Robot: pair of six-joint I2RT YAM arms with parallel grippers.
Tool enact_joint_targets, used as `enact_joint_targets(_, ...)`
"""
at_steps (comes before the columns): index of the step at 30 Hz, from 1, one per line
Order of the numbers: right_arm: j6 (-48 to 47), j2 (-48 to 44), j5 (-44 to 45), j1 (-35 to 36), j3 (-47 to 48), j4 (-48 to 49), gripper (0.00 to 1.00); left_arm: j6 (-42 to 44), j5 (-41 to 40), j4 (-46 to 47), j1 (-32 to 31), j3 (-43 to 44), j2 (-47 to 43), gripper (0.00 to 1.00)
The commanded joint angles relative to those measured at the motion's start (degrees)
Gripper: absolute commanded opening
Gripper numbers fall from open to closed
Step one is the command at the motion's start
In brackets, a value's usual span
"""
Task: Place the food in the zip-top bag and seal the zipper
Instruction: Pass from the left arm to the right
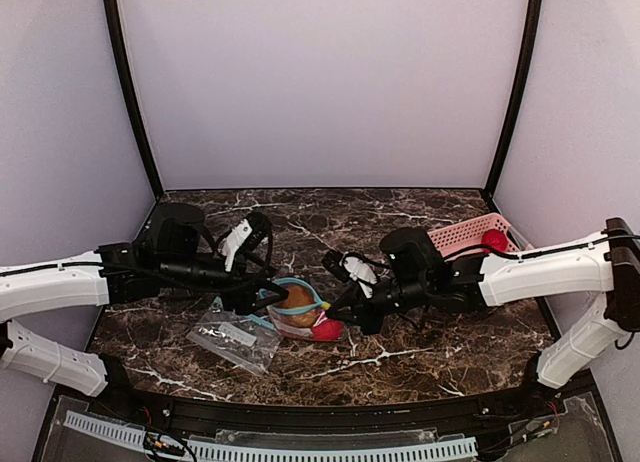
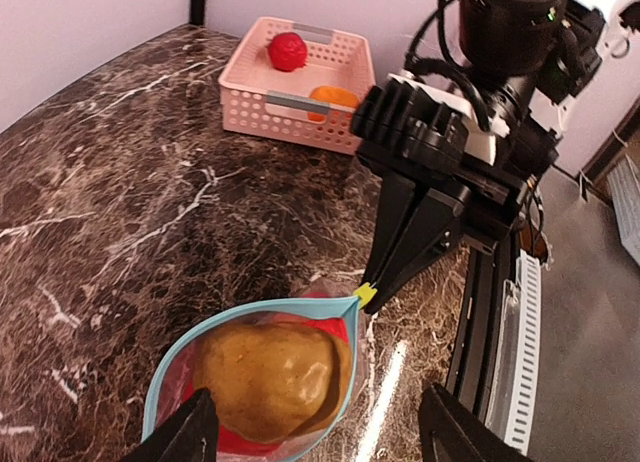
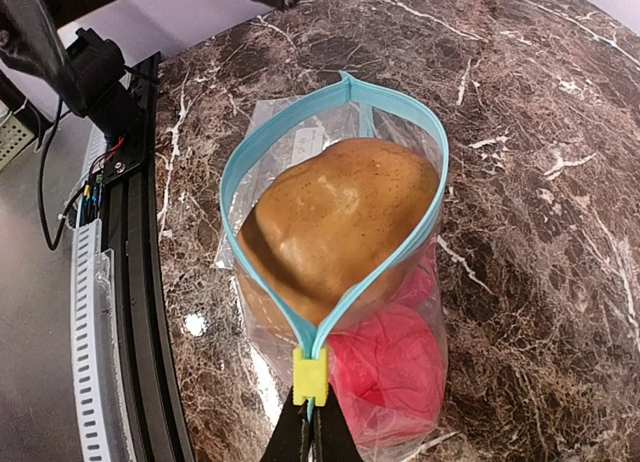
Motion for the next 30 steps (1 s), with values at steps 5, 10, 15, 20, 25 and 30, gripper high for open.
enact_joint_targets(5, -0.15, -1.84, -2.45, 0.28, -1.75, 2.10, 0.00, 14.01, 10.00, 8.31, -2.82, 5.21, 10.73, 0.64)
enact_joint_targets(10, -0.33, -1.95, -2.48, 0.26, -2.09, 2.01, 0.00, 14.17, 11.77, 10.90, -3.63, 6.96, 14.44, 0.58)
enact_joint_targets(15, -0.51, -1.96, -1.90, 0.28, -2.17, 2.15, 0.00, 13.37, 15.24, 11.25, -4.54, 8.93, 17.52, 0.48)
enact_joint_targets(20, -0.19, -2.45, -1.22, 0.19, -2.56, 3.06, 0.00, 13.03, 16.78, 11.07, -5.24, 10.06, 20.78, 0.35)
enact_joint_targets(25, 0.26, -3.06, -1.27, -0.13, -3.31, 3.82, 0.00, 13.58, 17.09, 10.19, -5.24, 10.39, 22.84, 0.33)
enact_joint_targets(30, 0.30, -3.85, -1.27, -0.43, -3.70, 3.96, 0.00, 15.04, 15.85, 9.25, -5.20, 10.44, 23.89, 0.32)
